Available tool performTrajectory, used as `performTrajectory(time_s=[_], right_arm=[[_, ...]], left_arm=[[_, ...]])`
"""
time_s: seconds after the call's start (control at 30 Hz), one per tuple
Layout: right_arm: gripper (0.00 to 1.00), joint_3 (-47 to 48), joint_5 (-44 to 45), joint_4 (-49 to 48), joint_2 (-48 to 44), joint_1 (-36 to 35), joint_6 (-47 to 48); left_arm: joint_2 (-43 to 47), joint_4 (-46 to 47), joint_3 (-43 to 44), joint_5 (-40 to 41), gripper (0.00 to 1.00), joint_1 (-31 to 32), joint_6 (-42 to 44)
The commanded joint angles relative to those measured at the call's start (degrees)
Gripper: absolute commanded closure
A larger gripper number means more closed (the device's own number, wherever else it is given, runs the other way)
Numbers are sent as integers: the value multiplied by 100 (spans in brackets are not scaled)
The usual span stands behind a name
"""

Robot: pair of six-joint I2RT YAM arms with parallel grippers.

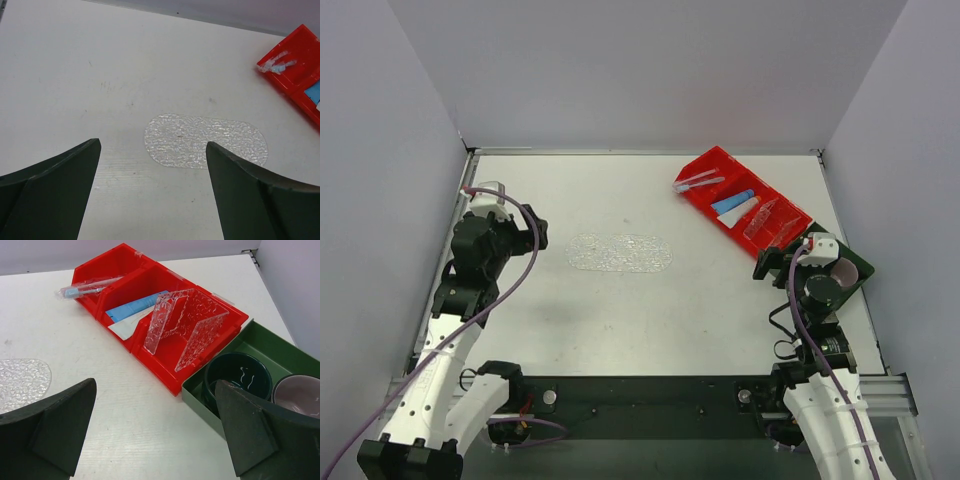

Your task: Prepare toiletry sets of a toothbrush and toothpaste on the tray

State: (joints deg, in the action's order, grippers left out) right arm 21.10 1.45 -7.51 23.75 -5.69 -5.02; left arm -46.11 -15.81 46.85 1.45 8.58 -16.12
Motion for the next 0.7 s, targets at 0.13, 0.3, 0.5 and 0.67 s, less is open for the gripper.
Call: performTrajectory(time_s=[0.13,0.3,0.5,0.67], right_arm=[[0,367,1942,-95,24,16,-1741],[0,508,1799,-252,148,77,-1283],[1,1378,1534,564,621,130,-975],[9,2300,1296,1443,1473,130,-755]], left_arm=[[-39,-308,351,724,3,12,-23],[93,-326,185,454,3,56,240],[-240,-334,289,-127,3,118,267],[-320,-230,290,-382,3,126,109]])
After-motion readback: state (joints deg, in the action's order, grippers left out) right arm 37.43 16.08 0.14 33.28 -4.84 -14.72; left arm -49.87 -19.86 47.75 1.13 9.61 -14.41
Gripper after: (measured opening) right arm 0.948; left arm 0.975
